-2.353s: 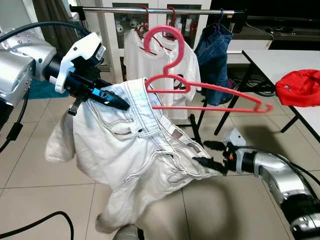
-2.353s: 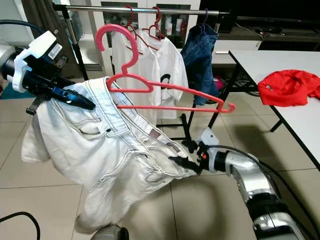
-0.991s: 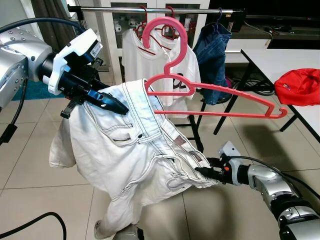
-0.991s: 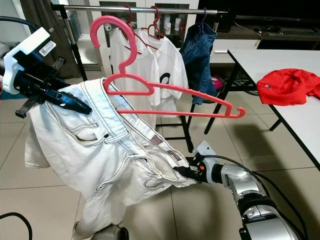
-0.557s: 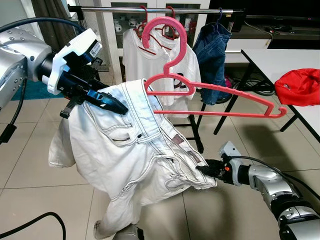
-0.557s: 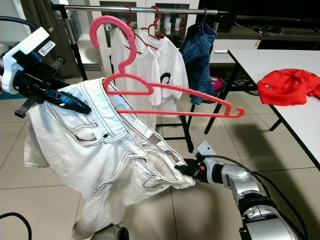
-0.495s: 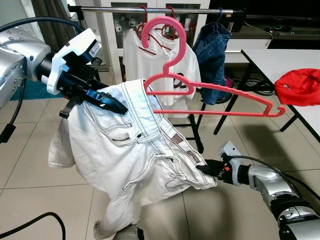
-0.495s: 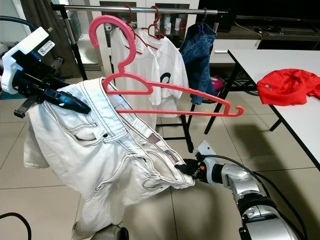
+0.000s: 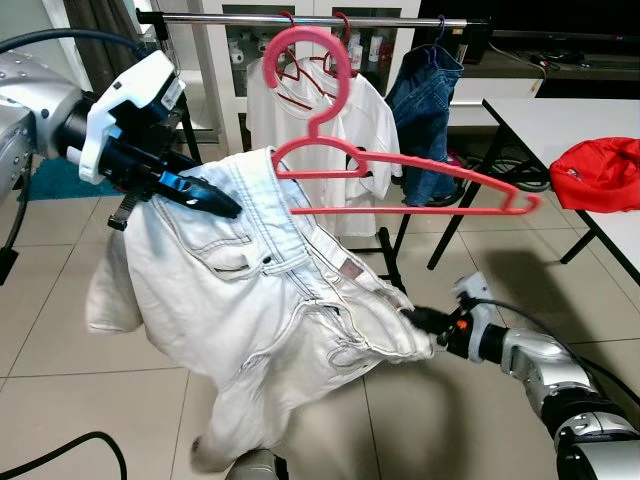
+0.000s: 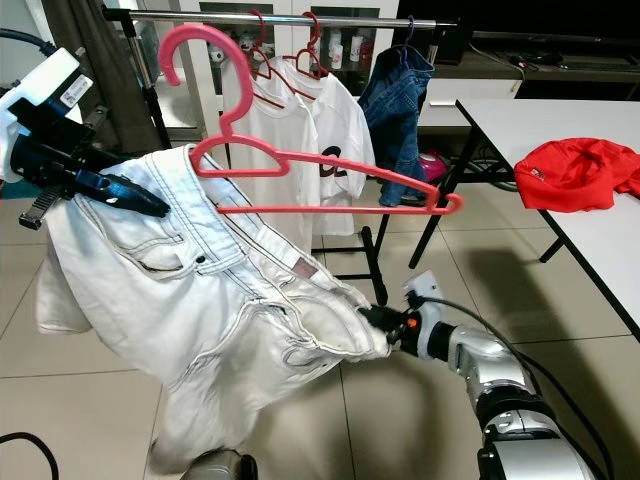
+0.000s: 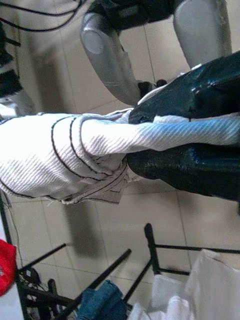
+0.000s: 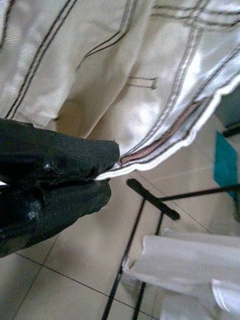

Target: Hang hanger

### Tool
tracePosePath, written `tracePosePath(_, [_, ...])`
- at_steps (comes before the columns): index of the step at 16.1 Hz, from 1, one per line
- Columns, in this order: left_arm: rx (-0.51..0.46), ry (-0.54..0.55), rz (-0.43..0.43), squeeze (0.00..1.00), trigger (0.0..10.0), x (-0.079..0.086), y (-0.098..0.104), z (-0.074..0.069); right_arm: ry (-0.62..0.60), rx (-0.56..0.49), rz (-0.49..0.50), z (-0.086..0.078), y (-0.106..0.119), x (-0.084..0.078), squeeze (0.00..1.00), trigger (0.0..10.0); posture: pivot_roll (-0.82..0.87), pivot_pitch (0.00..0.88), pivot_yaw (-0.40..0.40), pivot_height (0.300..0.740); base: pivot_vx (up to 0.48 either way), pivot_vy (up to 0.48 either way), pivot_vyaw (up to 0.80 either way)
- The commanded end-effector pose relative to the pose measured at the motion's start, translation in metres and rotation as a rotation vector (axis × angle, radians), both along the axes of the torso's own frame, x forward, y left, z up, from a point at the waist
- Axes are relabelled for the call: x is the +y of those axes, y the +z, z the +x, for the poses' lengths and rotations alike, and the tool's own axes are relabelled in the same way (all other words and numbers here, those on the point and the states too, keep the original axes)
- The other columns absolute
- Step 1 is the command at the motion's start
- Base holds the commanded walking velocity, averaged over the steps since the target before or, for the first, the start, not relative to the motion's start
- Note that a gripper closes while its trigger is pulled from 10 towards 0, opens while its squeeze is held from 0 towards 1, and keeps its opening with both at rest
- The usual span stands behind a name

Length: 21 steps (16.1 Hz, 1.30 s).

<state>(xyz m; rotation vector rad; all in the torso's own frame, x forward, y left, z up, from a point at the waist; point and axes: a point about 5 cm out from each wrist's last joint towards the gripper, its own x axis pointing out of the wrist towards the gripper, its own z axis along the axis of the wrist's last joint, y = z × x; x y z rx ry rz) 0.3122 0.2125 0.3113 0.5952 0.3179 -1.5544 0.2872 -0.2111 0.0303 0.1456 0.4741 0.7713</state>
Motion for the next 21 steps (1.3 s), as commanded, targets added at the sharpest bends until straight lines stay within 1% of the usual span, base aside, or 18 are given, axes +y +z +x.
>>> tracePosePath(1, [-0.044, 0.008, 0.001, 0.00, 0.0, 0.004, 0.006, -0.001, -0.034, -0.050, 0.019, 0.009, 0.013, -0.005, 0.00, 0.0, 0.07, 0.000, 0.008, 0.740, 0.000, 0.000, 0.00])
tracePosePath(3, [-0.045, 0.017, 0.012, 0.00, 0.0, 0.007, 0.002, -0.001, -0.050, -0.077, 0.032, 0.012, 0.018, -0.008, 0.00, 0.0, 0.07, 0.000, 0.009, 0.740, 0.000, 0.000, 0.00])
tracePosePath(4, [-0.021, 0.014, 0.003, 0.00, 0.0, 0.008, -0.003, -0.004, -0.104, -0.088, 0.006, 0.016, 0.022, -0.014, 0.00, 0.0, 0.06, 0.000, 0.011, 0.740, 0.000, 0.000, 0.00])
tracePosePath(6, [0.056, -0.002, -0.018, 0.00, 0.0, 0.009, -0.018, -0.014, -0.270, -0.083, -0.018, 0.026, 0.032, -0.030, 0.00, 0.0, 0.04, 0.000, 0.014, 0.740, 0.000, 0.000, 0.00])
tracePosePath(7, [0.141, -0.006, -0.025, 0.00, 0.0, 0.011, -0.034, -0.023, -0.407, -0.085, 0.021, 0.035, 0.044, -0.044, 0.00, 0.0, 0.03, 0.000, 0.012, 0.740, 0.000, 0.000, 0.00])
tracePosePath(9, [0.187, 0.023, 0.016, 0.00, 0.0, 0.017, -0.056, -0.027, -0.464, -0.106, 0.065, 0.042, 0.058, -0.052, 0.00, 0.0, 0.03, 0.000, 0.003, 0.740, 0.000, 0.000, 0.00])
tracePosePath(10, [0.191, 0.074, 0.079, 0.00, 0.0, 0.023, -0.079, -0.026, -0.469, -0.129, 0.075, 0.048, 0.069, -0.055, 0.00, 0.0, 0.03, 0.000, -0.006, 0.740, 0.000, 0.000, 0.00])
tracePosePath(11, [0.179, 0.145, 0.159, 0.00, 0.0, 0.031, -0.099, -0.025, -0.456, -0.146, 0.061, 0.051, 0.077, -0.055, 0.00, 0.0, 0.03, 0.000, -0.009, 0.740, 0.000, 0.000, 0.00])
tracePosePath(12, [0.172, 0.173, 0.205, 0.00, 0.0, 0.035, -0.108, -0.024, -0.453, -0.150, 0.058, 0.052, 0.079, -0.055, 0.00, 0.0, 0.03, 0.000, -0.013, 0.740, 0.000, 0.000, 0.00])
tracePosePath(13, [0.167, 0.188, 0.232, 0.00, 0.0, 0.037, -0.112, -0.024, -0.453, -0.152, 0.057, 0.053, 0.081, -0.055, 0.00, 0.0, 0.03, 0.000, -0.013, 0.740, 0.000, 0.000, 0.00])
tracePosePath(15, [0.130, 0.275, 0.290, 0.00, 0.0, 0.042, -0.122, -0.021, -0.443, -0.157, 0.053, 0.055, 0.086, -0.053, 0.00, 0.0, 0.03, 0.000, -0.019, 0.740, 0.000, 0.000, 0.00])
tracePosePath(16, [0.065, 0.370, 0.308, 0.00, 0.0, 0.040, -0.138, -0.015, -0.396, -0.161, 0.055, 0.060, 0.094, -0.044, 0.00, 0.0, 0.02, 0.000, -0.026, 0.740, 0.000, 0.000, 0.00])
tracePosePath(17, [0.042, 0.393, 0.308, 0.00, 0.0, 0.037, -0.144, -0.013, -0.376, -0.161, 0.058, 0.061, 0.096, -0.039, 0.00, 0.0, 0.02, 0.000, -0.027, 0.740, 0.000, 0.000, 0.00])
tracePosePath(18, [0.011, 0.410, 0.285, 0.00, 0.0, 0.026, -0.157, -0.010, -0.336, -0.157, 0.077, 0.062, 0.102, -0.028, 0.00, 0.0, 0.01, 0.000, -0.029, 0.740, 0.000, 0.000, 0.00])
tracePosePath(19, [-0.003, 0.398, 0.270, 0.00, 0.0, 0.016, -0.166, -0.010, -0.306, -0.148, 0.089, 0.062, 0.104, -0.019, 0.00, 0.0, 0.01, 0.000, -0.028, 0.740, 0.000, 0.000, 0.00])
tracePosePath(20, [-0.007, 0.357, 0.278, 0.00, 0.0, 0.007, -0.174, -0.012, -0.288, -0.131, 0.102, 0.061, 0.105, -0.010, 0.00, 0.0, 0.00, 0.000, -0.027, 0.740, 0.000, 0.000, 0.00])
tracePosePath(21, [-0.007, 0.347, 0.279, 0.00, 0.0, 0.001, -0.179, -0.013, -0.276, -0.125, 0.101, 0.061, 0.106, -0.005, 0.00, 0.0, 0.00, 0.000, -0.027, 0.740, 0.000, 0.000, 0.00])
